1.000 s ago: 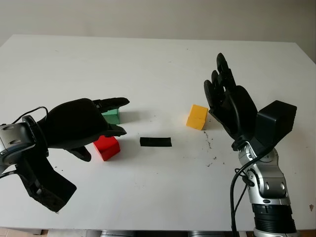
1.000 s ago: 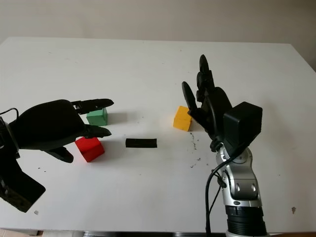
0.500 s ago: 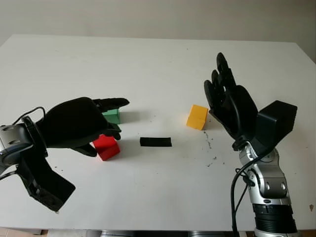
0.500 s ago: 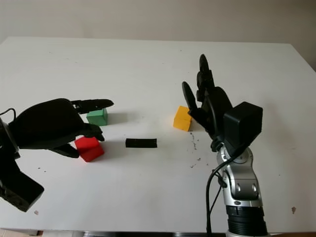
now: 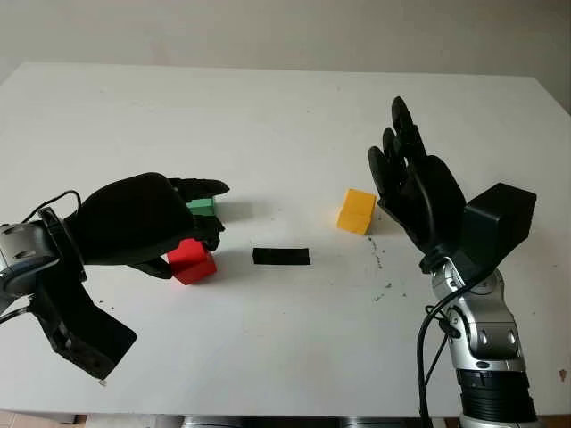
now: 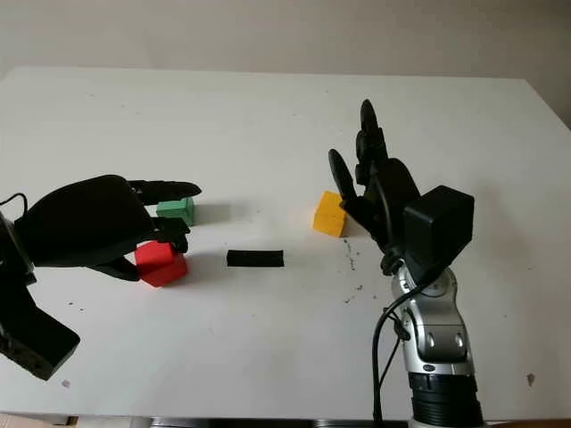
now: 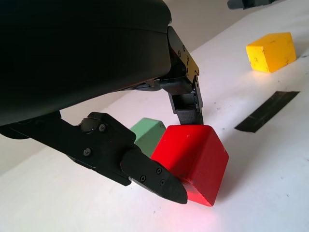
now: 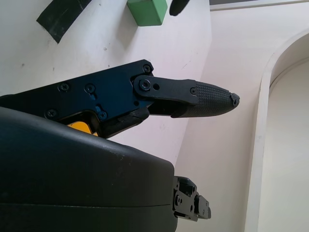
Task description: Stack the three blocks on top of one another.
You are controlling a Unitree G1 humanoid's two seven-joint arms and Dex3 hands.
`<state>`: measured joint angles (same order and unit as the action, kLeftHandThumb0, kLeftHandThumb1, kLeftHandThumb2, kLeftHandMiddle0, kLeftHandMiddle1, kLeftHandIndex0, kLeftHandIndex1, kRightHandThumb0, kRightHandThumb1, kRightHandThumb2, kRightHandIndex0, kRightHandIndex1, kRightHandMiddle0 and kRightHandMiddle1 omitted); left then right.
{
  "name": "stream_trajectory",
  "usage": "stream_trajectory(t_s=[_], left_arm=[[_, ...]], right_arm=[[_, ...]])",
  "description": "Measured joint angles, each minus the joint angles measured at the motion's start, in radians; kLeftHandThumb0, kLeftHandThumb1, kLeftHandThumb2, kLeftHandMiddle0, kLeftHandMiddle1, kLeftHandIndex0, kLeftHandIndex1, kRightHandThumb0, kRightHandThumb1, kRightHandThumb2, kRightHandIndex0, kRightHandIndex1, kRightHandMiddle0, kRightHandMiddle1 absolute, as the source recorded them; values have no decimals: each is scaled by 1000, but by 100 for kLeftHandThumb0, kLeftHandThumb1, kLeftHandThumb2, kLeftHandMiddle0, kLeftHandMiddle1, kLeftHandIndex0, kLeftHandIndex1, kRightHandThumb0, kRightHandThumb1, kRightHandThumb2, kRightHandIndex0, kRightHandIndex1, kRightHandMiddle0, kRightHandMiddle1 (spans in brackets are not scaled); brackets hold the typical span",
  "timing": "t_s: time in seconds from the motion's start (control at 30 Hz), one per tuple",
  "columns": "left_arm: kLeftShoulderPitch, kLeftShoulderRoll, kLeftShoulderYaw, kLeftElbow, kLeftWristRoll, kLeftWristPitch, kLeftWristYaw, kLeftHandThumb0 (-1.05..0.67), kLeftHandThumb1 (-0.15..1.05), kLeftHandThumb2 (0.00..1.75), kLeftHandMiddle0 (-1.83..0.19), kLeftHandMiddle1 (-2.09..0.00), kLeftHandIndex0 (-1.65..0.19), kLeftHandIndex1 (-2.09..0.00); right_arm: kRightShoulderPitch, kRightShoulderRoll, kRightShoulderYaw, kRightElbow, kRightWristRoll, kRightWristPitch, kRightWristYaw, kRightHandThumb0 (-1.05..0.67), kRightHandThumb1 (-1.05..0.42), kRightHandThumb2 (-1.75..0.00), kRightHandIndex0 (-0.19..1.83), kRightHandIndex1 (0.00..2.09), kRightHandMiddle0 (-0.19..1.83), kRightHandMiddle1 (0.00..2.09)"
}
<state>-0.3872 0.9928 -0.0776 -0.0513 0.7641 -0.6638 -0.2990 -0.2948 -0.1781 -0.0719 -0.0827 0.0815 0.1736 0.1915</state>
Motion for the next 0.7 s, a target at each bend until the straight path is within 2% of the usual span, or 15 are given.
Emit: stream_trajectory(t_s=[0.17, 0.33, 0.5, 0.6, 0.7], left_arm=[[-86, -1, -13, -14, -24, -4, -59, -31, 86, 5, -29, -6, -64, -95], [-200, -20, -62, -5, 11, -66, -61, -30, 84, 5, -31, -6, -68, -97], [-328, -72, -125, 33, 28, -92, -91, -34, 83, 5, -32, -6, -67, -107], [-377, -105, -162, 50, 27, -92, -139, -34, 82, 5, -32, -5, -67, -106], [-414, -146, -202, 71, 16, -85, -196, -35, 84, 6, -29, -5, -62, -115]], right_arm=[[0, 0, 1, 5, -4, -2, 0, -71, -105, -49, -19, 0, -18, 6], [1, 0, 2, 6, -8, -3, -4, -70, -105, -49, -19, 0, -18, 5], [0, 2, 0, 7, 4, -5, -4, -67, -105, -47, -19, 0, -19, 4], [0, 2, -1, 8, 4, -9, -7, -68, -105, -47, -19, 0, -18, 5], [0, 2, -1, 9, -1, -11, -13, -69, -105, -47, -19, 0, -18, 5]])
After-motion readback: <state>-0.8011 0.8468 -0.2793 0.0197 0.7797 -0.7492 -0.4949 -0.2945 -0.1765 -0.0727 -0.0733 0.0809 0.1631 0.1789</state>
